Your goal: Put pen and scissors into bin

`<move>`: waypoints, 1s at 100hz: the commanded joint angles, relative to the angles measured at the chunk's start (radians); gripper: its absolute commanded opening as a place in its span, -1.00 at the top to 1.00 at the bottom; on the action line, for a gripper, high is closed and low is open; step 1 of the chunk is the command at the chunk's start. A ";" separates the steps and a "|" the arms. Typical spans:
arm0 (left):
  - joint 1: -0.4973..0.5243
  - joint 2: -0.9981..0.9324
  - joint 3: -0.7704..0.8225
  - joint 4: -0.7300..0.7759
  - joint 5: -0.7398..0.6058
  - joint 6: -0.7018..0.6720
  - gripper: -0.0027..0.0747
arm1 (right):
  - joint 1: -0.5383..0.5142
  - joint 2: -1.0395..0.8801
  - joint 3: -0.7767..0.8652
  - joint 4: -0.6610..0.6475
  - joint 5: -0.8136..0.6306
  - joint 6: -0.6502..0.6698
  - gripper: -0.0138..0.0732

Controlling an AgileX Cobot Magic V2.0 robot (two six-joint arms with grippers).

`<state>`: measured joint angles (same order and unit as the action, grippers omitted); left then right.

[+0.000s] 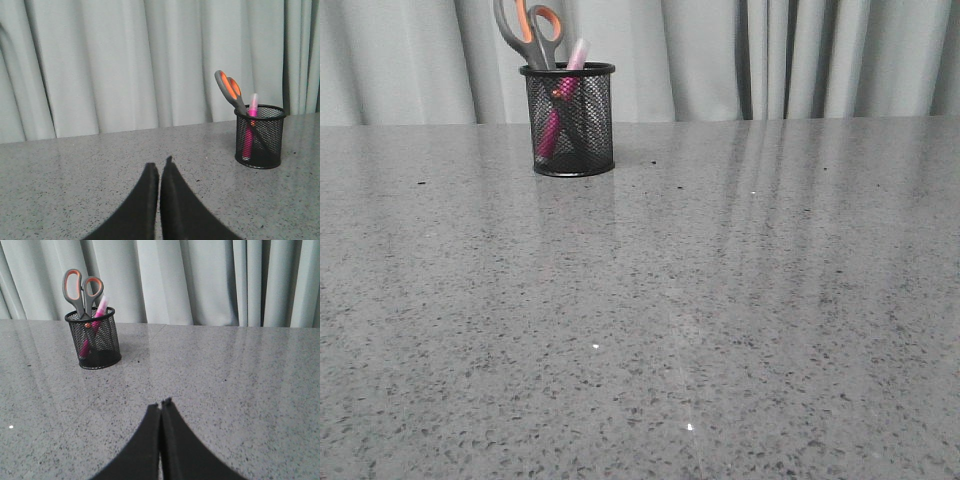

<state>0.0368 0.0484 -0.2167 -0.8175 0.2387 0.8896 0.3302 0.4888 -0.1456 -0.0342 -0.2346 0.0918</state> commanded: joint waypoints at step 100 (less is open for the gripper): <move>0.002 0.008 -0.025 -0.026 -0.005 -0.012 0.98 | -0.005 -0.019 -0.004 0.003 -0.086 -0.009 0.85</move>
<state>0.0368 0.0462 -0.2151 -0.8181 0.2746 0.8896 0.3302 0.4721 -0.1261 -0.0299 -0.2351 0.0918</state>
